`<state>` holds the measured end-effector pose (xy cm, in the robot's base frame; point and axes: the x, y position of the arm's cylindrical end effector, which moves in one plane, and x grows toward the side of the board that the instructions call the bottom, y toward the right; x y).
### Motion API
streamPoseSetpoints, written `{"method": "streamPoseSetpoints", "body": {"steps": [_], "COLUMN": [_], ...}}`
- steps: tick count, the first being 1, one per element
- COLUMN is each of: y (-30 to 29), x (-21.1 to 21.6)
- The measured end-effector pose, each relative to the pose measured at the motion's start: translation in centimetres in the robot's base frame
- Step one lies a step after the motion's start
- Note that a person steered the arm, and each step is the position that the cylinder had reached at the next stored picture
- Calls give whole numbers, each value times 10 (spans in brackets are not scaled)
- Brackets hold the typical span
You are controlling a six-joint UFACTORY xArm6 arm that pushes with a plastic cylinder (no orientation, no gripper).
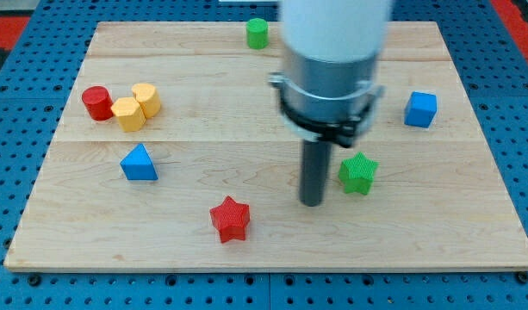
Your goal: Move the red star towards left
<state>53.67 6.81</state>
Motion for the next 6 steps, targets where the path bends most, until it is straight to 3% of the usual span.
{"method": "streamPoseSetpoints", "body": {"steps": [1,2,3,6], "y": [-10,-31,-98,-114], "x": [53,66,38,33]}}
